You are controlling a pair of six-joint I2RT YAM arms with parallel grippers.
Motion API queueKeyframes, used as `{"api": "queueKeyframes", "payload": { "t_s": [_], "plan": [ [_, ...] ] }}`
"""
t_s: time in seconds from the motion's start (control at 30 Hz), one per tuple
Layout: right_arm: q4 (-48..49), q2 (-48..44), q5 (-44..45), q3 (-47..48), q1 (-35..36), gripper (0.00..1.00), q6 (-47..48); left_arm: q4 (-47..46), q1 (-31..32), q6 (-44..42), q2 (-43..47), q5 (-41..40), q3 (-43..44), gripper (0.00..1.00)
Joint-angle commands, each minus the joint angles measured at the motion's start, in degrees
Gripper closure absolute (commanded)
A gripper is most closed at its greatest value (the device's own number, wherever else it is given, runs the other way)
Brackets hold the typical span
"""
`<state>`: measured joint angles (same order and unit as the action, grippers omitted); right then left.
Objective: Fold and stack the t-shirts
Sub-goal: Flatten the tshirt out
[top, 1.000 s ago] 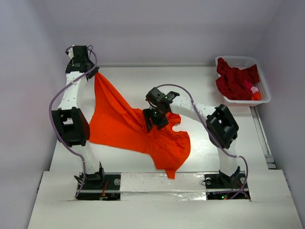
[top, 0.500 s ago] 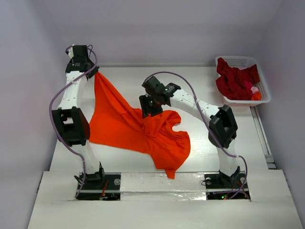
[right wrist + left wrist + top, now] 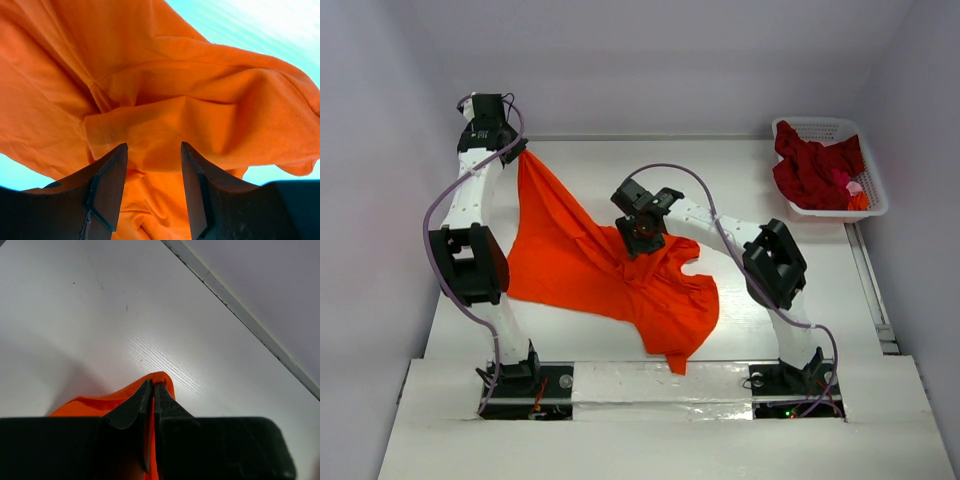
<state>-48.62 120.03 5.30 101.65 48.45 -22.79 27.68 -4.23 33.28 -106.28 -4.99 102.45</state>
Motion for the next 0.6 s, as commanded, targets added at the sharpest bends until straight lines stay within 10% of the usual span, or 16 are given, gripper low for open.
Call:
{"api": "queueKeyframes", "payload": {
  "t_s": [0.0,0.57],
  "plan": [
    [-1.12,-0.76,2.26,3.55,1.73,0.48,0.90,-1.05,-0.34,-0.76,0.19,-0.89,2.93,1.00],
    [-1.56,-0.49,1.56,4.53,5.26,0.47,0.55,-0.96,-0.34,-0.85,0.11,-1.07,2.49,1.00]
  ]
}}
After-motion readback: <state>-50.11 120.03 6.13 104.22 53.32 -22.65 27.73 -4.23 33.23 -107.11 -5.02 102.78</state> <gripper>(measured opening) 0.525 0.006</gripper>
